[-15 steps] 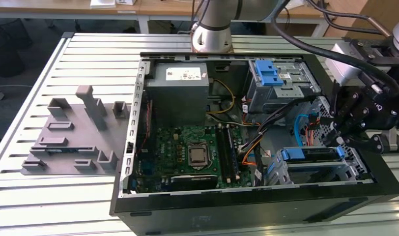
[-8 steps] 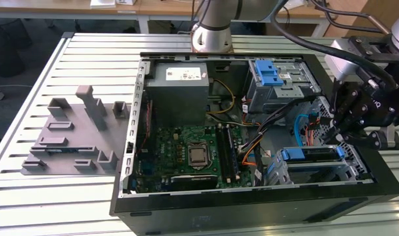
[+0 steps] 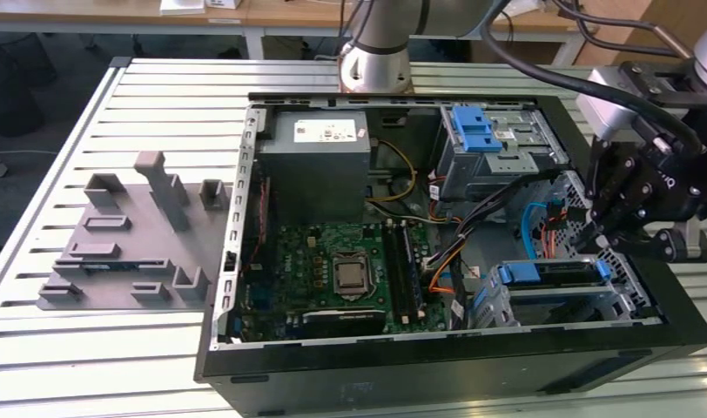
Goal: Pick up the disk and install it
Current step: 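Insert the first disk wire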
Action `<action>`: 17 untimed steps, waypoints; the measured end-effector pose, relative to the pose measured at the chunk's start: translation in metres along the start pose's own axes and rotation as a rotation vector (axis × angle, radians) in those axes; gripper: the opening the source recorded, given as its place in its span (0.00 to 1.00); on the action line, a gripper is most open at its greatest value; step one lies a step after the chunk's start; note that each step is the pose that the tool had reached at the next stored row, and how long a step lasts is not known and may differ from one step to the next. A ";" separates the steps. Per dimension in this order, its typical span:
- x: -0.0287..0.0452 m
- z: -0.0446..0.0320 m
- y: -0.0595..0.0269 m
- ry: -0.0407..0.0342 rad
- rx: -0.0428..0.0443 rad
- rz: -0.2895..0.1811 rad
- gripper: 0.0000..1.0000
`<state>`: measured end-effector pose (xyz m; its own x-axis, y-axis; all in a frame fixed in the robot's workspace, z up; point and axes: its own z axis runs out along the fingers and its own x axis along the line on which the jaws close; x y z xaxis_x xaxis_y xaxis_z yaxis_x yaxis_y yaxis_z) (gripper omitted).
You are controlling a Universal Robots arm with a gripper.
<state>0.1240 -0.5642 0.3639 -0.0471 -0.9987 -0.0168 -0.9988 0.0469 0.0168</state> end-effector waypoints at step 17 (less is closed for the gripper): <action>-0.0137 0.0002 -0.0043 -0.0002 0.0004 0.032 0.11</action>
<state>0.1289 -0.5506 0.3638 -0.0789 -0.9967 -0.0165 -0.9968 0.0786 0.0169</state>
